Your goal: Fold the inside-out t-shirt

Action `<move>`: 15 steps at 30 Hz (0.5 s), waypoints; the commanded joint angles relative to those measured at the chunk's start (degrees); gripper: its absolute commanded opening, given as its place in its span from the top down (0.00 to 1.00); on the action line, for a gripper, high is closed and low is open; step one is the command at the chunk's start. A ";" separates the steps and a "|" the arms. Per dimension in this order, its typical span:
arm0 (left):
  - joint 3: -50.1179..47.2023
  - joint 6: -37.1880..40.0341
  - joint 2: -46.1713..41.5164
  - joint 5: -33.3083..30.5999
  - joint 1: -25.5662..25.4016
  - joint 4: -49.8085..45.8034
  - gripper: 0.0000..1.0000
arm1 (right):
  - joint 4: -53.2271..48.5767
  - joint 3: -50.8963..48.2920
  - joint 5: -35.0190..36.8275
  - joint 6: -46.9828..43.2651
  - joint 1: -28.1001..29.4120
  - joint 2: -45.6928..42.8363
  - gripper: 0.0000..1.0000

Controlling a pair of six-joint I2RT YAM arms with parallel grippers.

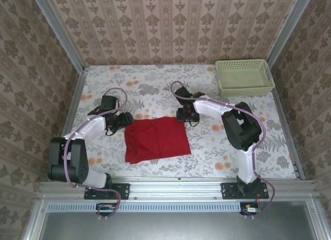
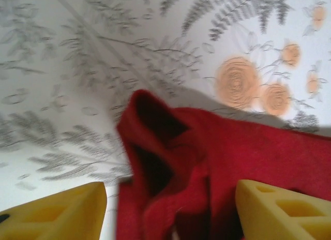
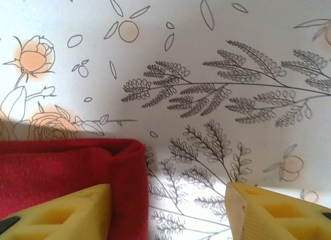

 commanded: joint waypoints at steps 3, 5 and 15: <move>7.24 -1.03 -8.43 -13.23 -9.42 -11.74 0.27 | -0.08 -2.25 2.14 -0.47 1.92 -7.44 0.39; 8.07 -3.79 -8.80 -16.68 -17.10 -13.05 0.25 | 0.28 -3.39 2.34 0.32 2.11 -9.03 0.39; 15.14 -11.40 7.65 -22.20 -32.60 -12.58 0.20 | 3.47 -12.26 5.76 2.97 1.24 -18.97 0.38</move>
